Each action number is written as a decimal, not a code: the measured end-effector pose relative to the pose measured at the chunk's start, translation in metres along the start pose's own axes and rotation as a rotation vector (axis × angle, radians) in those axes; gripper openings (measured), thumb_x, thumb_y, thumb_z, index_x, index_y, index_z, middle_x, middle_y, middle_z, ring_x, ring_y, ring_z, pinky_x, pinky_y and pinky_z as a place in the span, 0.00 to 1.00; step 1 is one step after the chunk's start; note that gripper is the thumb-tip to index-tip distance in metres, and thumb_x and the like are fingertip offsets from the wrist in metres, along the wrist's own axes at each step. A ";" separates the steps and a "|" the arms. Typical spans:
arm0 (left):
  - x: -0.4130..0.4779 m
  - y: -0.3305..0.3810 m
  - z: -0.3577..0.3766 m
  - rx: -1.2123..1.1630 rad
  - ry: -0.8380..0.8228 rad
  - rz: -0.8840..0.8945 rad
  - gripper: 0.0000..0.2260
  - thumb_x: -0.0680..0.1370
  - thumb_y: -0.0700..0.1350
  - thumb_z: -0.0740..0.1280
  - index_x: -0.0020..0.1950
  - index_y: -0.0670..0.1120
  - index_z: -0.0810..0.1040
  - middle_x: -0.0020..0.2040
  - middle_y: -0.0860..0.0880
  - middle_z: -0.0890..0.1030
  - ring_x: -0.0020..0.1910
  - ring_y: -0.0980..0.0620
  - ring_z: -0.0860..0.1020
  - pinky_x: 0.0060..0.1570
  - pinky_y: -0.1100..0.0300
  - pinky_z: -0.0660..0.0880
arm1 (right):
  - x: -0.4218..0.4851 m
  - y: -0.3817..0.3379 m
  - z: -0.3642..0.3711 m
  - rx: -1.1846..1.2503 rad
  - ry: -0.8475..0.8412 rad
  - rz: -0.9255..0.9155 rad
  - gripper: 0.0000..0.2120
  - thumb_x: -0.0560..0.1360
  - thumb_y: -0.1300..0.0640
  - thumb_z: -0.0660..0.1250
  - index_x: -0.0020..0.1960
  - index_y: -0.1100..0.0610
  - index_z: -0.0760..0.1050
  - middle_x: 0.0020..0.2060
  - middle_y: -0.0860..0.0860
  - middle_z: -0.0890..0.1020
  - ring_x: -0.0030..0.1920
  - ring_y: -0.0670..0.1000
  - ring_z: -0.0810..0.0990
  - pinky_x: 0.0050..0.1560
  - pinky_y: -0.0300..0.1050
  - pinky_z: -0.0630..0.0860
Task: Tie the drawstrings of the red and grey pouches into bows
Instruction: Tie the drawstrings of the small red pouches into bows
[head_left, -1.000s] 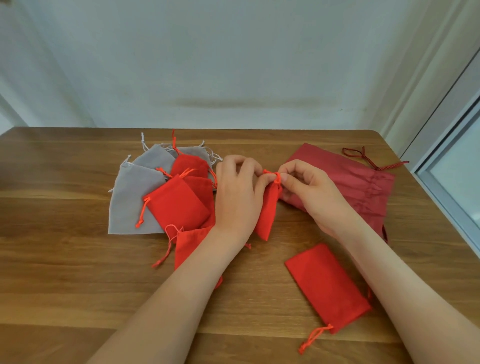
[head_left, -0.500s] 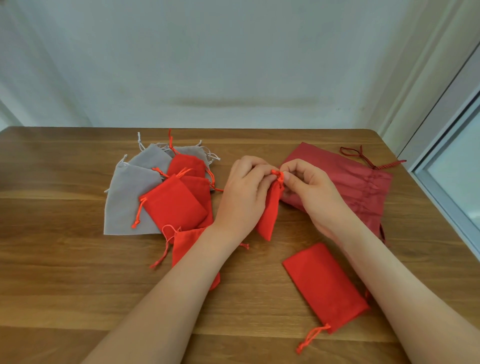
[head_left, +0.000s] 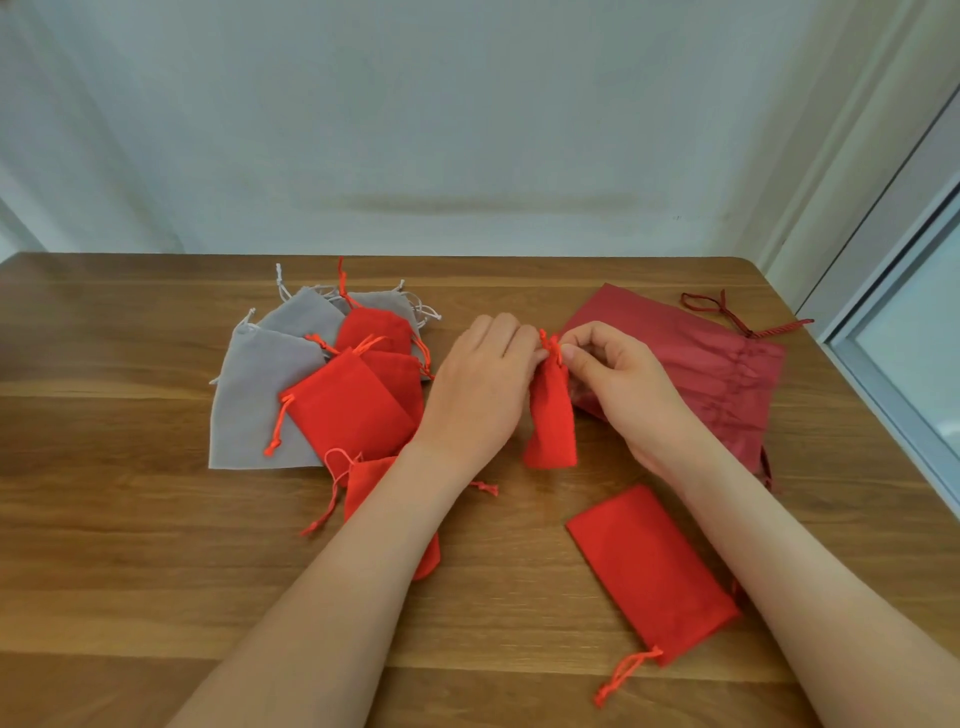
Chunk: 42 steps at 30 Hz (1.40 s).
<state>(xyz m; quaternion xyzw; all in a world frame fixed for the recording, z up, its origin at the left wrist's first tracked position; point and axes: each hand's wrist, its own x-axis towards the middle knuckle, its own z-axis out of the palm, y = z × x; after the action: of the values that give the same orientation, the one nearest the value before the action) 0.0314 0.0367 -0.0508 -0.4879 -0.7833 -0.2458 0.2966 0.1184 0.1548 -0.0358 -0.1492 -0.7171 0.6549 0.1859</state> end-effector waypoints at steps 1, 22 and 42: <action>0.001 -0.001 -0.001 0.037 0.002 0.015 0.11 0.80 0.42 0.57 0.42 0.40 0.75 0.40 0.42 0.74 0.39 0.41 0.73 0.42 0.50 0.70 | 0.001 0.000 -0.001 -0.005 0.026 0.008 0.09 0.79 0.64 0.61 0.42 0.57 0.74 0.31 0.49 0.75 0.27 0.41 0.70 0.29 0.32 0.68; 0.001 0.002 0.004 -0.892 -0.419 -0.713 0.14 0.73 0.54 0.71 0.54 0.48 0.77 0.46 0.50 0.82 0.41 0.57 0.77 0.43 0.61 0.72 | 0.010 0.003 -0.014 0.033 0.178 -0.080 0.07 0.78 0.66 0.62 0.45 0.58 0.76 0.37 0.51 0.79 0.36 0.42 0.76 0.37 0.34 0.73; 0.051 -0.041 0.029 -0.322 -0.372 -0.850 0.15 0.78 0.51 0.65 0.61 0.44 0.74 0.54 0.46 0.78 0.58 0.45 0.75 0.49 0.58 0.66 | 0.011 0.021 -0.031 -1.181 0.057 -0.121 0.20 0.73 0.65 0.57 0.62 0.52 0.70 0.58 0.49 0.73 0.60 0.52 0.68 0.59 0.49 0.58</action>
<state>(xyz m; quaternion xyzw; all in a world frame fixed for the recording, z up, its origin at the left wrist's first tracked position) -0.0302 0.0712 -0.0391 -0.2003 -0.9048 -0.3719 -0.0543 0.1224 0.1896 -0.0535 -0.2037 -0.9621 0.1290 0.1275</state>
